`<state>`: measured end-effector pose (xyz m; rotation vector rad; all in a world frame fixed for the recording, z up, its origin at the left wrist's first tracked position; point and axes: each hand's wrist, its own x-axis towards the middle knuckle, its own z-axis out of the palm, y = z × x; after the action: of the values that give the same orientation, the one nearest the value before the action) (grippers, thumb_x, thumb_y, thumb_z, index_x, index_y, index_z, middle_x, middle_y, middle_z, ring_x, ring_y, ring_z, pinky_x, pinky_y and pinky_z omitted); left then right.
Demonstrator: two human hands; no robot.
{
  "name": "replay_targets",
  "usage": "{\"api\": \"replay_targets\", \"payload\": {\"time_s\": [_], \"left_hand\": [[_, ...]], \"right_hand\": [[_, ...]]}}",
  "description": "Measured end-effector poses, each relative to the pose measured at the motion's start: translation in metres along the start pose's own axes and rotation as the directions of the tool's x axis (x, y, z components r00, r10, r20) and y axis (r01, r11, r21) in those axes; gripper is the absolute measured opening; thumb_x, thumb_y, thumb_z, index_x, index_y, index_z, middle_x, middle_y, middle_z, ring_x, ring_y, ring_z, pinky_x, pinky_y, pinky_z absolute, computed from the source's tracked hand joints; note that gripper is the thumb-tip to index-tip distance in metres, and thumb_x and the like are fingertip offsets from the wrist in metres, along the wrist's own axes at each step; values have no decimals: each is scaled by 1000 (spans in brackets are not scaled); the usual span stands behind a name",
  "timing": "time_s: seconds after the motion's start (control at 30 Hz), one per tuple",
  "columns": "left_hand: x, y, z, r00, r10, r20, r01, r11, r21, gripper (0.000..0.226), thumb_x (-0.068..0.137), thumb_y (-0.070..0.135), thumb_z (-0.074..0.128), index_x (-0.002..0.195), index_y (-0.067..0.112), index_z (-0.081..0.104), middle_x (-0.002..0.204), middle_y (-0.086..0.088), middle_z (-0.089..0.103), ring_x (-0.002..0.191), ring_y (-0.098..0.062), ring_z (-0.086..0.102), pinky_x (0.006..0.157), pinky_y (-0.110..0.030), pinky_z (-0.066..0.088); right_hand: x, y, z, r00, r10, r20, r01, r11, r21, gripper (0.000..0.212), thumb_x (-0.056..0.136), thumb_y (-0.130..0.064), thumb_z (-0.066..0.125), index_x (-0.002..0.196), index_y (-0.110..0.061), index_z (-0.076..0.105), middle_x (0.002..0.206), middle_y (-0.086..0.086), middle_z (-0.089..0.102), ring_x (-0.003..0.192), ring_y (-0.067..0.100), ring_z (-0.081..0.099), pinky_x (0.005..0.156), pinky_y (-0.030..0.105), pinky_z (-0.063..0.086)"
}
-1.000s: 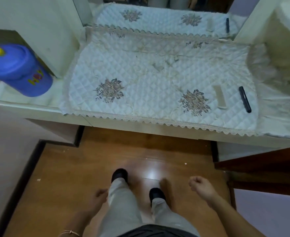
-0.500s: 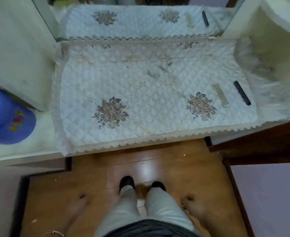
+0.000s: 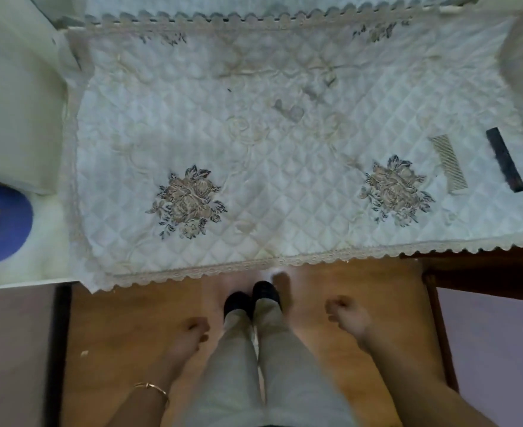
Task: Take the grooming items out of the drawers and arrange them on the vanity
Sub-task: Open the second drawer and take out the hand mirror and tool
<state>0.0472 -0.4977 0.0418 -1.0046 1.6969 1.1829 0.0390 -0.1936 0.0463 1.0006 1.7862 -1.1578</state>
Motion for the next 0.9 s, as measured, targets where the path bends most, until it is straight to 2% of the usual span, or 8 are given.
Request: {"api": "replay_targets", "payload": {"time_s": [0.1,0.17,0.27,0.37,0.43,0.53,0.67,0.9], "left_hand": [[18,23,11,999,2,-47,-6,997,-76,23,91,10,48,113,4,56,109,-14,60,93,-24,57,81,-35,40],[31,35,19,998,13,-58,-23,986,-166,17,93,10,45,103,8,59,110,-13,59,90,-23,58,80,-35,41],[45,55,26,998,-1,-56,-15,957,-291,17,97,13,39,85,16,51,127,-13,53,114,-27,54,89,-31,40],[60,67,23,993,-91,-68,38,829,-559,16,93,35,46,81,24,50,141,-18,44,130,-36,40,98,-4,25],[59,65,22,997,-13,-80,-31,854,-519,19,97,11,38,83,19,49,142,-17,42,132,-32,40,96,-17,40],[67,54,25,999,24,-40,-43,792,-609,28,92,-6,30,94,12,50,125,-7,52,115,-19,56,83,-29,48],[56,40,26,999,45,23,-14,685,-728,40,88,-10,21,84,16,52,95,2,58,106,-19,55,80,-28,44],[17,-35,28,994,9,107,65,742,-667,29,93,-1,29,81,13,52,89,-1,61,84,-16,60,71,-27,45]], "right_hand": [[18,-25,5,1000,-15,14,12,987,159,14,88,-1,49,84,-9,59,87,10,58,69,18,54,56,16,47],[32,-36,9,998,9,63,-24,967,252,12,91,-5,49,88,-11,59,92,10,59,78,19,55,77,32,51],[61,-40,14,989,84,121,-128,895,426,19,93,-12,47,111,-11,49,96,5,61,88,17,58,67,25,43],[77,-36,20,985,68,161,-149,803,577,18,97,-7,33,107,-8,49,120,8,56,111,17,49,79,24,43],[78,-34,19,984,16,175,-141,668,731,27,99,-6,23,96,-10,50,111,3,52,110,15,45,90,26,41],[76,-34,18,979,5,203,-171,559,811,29,100,-12,22,112,-10,48,112,-1,53,101,13,54,77,23,45],[59,-32,27,989,56,139,-146,585,798,25,98,-7,31,82,-17,48,94,-3,55,81,10,58,72,23,45],[13,41,44,987,99,127,-161,617,770,25,97,-9,34,80,-13,51,86,1,53,73,13,54,63,24,46]]}}
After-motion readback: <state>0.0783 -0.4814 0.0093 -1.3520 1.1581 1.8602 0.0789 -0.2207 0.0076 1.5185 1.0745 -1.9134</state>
